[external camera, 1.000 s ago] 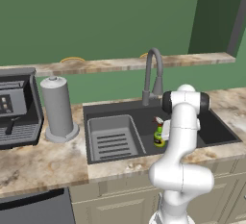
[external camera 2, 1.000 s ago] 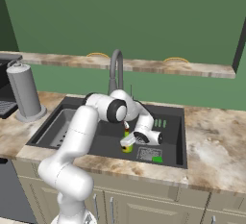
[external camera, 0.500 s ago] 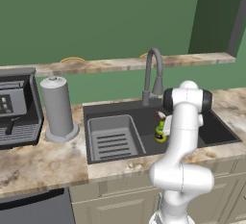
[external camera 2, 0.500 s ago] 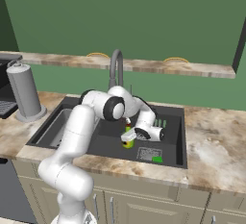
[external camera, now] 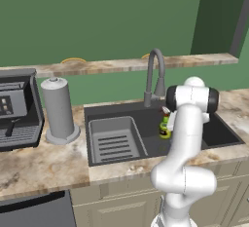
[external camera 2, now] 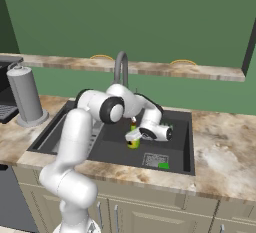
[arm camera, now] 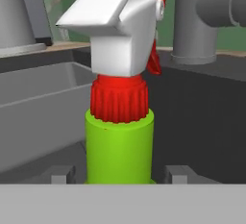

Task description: Pick up the spray and sponge from the sink, and place them back in the cabinet, and close the cabinet doors.

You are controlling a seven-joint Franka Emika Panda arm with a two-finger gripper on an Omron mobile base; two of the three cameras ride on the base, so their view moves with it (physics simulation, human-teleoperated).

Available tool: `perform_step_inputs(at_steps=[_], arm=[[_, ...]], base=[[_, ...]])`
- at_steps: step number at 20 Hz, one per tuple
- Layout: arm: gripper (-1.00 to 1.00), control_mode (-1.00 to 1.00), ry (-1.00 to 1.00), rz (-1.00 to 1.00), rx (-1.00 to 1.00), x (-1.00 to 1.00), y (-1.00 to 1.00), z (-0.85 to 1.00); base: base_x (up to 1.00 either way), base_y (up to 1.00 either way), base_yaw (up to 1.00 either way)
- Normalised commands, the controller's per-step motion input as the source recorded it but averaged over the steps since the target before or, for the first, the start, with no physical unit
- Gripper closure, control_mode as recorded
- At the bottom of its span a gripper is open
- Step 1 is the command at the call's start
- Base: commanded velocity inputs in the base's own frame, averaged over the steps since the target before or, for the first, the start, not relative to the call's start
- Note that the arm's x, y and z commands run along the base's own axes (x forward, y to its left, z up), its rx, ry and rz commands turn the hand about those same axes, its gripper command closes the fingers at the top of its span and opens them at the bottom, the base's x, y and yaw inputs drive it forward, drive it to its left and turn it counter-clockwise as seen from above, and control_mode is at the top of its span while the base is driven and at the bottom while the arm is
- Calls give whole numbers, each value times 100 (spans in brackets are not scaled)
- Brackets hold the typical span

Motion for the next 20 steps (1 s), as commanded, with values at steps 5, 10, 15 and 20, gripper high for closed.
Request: perform_step_inputs(at_steps=[5,10,15,20], arm=[[100,-100,0,-8,0,-27,-3,43],[100,-100,0,-10,0,-42,-12,43],[100,-100,0,-14,0,-47,-3,43],[100,-100,1,-19,0,-51,0,49]], base=[[0,0,0],[0,0,0],[0,0,0],[0,0,0]])
